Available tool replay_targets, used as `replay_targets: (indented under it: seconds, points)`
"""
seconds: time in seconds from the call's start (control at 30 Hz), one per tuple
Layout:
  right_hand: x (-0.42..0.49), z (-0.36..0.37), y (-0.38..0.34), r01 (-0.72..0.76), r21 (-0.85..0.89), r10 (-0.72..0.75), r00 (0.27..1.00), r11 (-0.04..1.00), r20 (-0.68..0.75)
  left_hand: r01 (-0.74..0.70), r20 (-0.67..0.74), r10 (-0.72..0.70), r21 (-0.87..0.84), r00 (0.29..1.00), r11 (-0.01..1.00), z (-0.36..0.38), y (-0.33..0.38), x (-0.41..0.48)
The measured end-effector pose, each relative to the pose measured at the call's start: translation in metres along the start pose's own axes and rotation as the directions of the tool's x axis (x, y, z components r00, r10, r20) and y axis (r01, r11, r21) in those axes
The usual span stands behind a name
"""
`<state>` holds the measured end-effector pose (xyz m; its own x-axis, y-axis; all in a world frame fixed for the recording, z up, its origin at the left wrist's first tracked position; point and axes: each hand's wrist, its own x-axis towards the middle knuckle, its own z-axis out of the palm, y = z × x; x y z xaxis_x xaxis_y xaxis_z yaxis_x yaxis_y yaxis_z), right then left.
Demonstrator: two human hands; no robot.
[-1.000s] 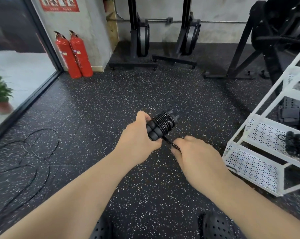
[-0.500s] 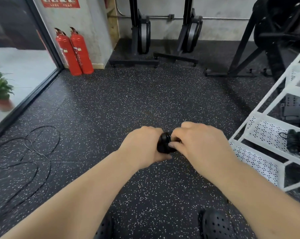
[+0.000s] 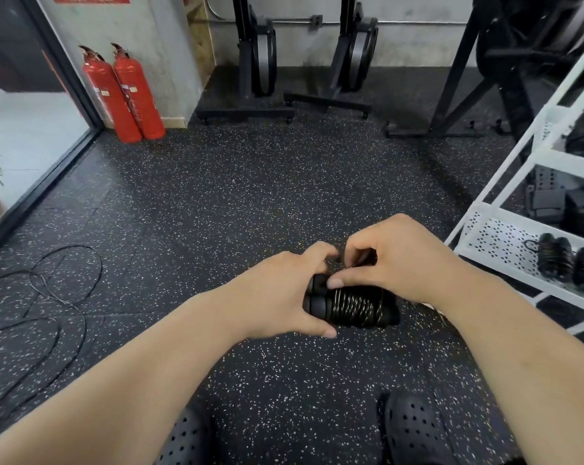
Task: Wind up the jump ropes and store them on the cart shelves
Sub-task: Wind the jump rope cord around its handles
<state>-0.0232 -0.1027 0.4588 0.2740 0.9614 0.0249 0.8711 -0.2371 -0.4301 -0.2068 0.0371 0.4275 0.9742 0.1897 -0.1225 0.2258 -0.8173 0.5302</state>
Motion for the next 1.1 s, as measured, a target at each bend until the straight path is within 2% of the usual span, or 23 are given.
replay_targets:
  seconds: [0.07,0.3,0.43,0.6,0.7,0.77,0.87,0.9,0.97,1.1]
  points:
    - [-0.001,-0.005,0.004,-0.008,0.059,0.008,1.000,0.998,-0.001,-0.015,0.008,0.015,-0.049,1.000,0.999,-0.001,0.003,-0.002]
    - [-0.007,-0.020,0.010,-0.075,0.181,0.049,0.988,0.981,0.144,-0.094,0.024,0.097,-0.095,0.995,0.991,-0.008,0.020,-0.008]
    - [-0.007,-0.024,0.013,-0.080,0.272,0.036,0.986,0.959,0.160,-0.089,-0.007,0.091,-0.325,0.996,0.942,-0.016,0.026,-0.015]
    - [-0.002,-0.011,0.011,-0.127,0.588,0.040,0.987,0.799,0.158,-0.090,-0.079,0.055,-0.554,0.995,0.827,-0.020,0.023,-0.018]
    - [-0.002,0.003,0.005,-0.219,0.568,0.176,0.976,0.794,0.129,-0.114,-0.158,0.013,-0.652,0.987,0.750,-0.016,0.016,-0.014]
    - [0.000,0.017,-0.006,-0.242,0.670,0.218,0.968,0.702,0.121,-0.119,-0.213,-0.042,-0.688,0.976,0.716,-0.015,0.010,-0.010]
    - [0.008,0.035,-0.022,-0.261,0.827,0.279,0.951,0.497,0.133,-0.112,-0.277,-0.133,-0.717,0.952,0.688,-0.014,0.005,-0.005]
    - [0.009,0.040,-0.023,-0.290,0.822,0.311,0.939,0.490,0.147,-0.105,-0.299,-0.166,-0.714,0.940,0.693,-0.014,0.005,-0.003]
    - [0.011,0.048,-0.026,-0.322,0.761,0.310,0.936,0.564,0.166,-0.063,-0.335,-0.266,-0.719,0.904,0.692,-0.014,0.001,0.002]
    - [0.003,0.054,-0.034,-0.298,0.453,0.222,0.951,0.840,0.214,0.128,-0.355,-0.527,-0.726,0.772,0.676,-0.015,-0.025,0.014]
